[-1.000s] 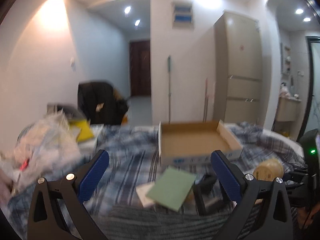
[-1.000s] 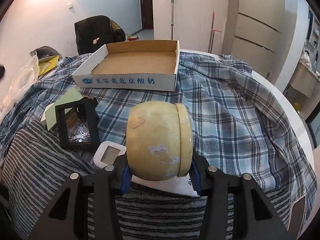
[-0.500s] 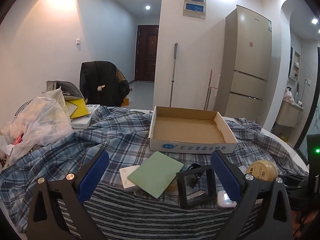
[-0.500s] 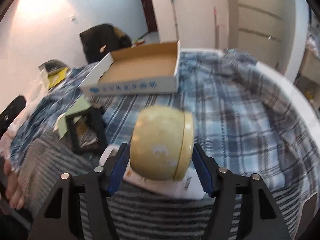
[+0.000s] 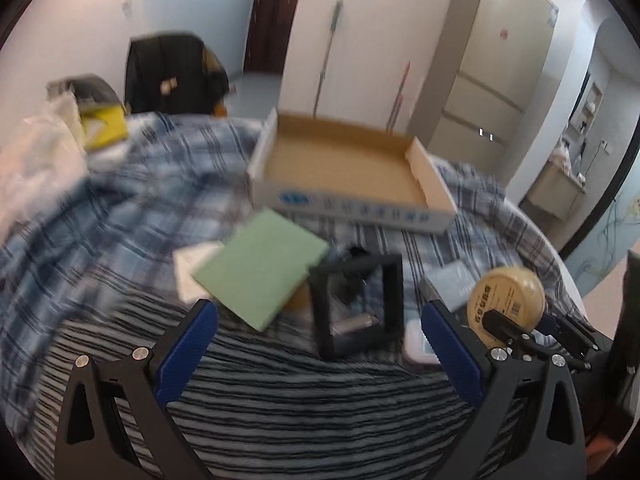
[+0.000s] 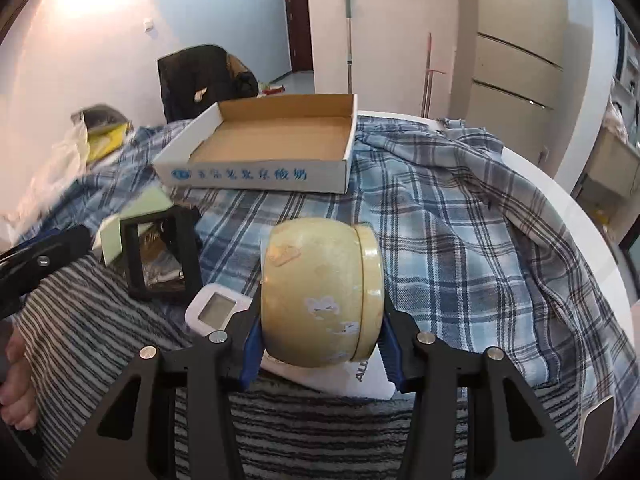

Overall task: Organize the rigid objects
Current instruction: 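Lift the cream tin with the right gripper and hold it, then grasp the black square frame with the left gripper while the right gripper holds the tin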

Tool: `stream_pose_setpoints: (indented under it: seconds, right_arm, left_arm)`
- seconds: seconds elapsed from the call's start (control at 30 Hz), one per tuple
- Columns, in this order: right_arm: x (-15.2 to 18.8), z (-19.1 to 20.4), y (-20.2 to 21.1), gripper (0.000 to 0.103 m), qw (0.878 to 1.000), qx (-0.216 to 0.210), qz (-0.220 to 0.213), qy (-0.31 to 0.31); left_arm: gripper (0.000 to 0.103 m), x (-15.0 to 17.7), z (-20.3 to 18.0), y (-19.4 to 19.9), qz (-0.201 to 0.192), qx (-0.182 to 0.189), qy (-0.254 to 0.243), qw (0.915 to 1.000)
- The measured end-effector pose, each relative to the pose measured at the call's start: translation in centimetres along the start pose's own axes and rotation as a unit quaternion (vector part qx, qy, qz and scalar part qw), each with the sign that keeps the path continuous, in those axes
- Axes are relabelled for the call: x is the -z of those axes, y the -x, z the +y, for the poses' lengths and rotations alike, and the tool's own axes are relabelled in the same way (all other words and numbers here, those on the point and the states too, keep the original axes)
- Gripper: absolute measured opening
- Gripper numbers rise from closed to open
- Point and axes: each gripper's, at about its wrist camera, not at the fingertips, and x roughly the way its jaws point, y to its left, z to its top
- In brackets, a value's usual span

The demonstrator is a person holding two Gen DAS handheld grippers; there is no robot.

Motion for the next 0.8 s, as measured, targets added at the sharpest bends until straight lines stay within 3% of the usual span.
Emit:
stream_pose_setpoints:
  seconds: [0.17, 0.33, 0.57, 0.8]
  right_arm:
    - [0.1, -0.5, -0.1, 0.047, 1.0, 0.005, 0.003, -0.011]
    - [0.1, -0.5, 0.0, 0.047, 1.0, 0.006, 0.003, -0.013]
    - [0.1, -0.6, 0.0, 0.047, 1.0, 0.008, 0.003, -0.011]
    - [0.2, -0.3, 0.0, 0.047, 1.0, 0.012, 0.003, -0.005]
  left_arm:
    - [0.103, -0.6, -1.8, -2.3, 0.02, -0.019, 0.005, 0.9996]
    - [0.103, -1.5, -2.7, -4.6, 0.036, -0.097, 0.02, 0.9944]
    - [0.103, -1.6, -3.2, -5.6, 0.054, -0.084, 0.047, 0.994]
    - [0.103, -1.9, -4.7, -7.1, 0.044, -0.127, 0.022, 0.9906]
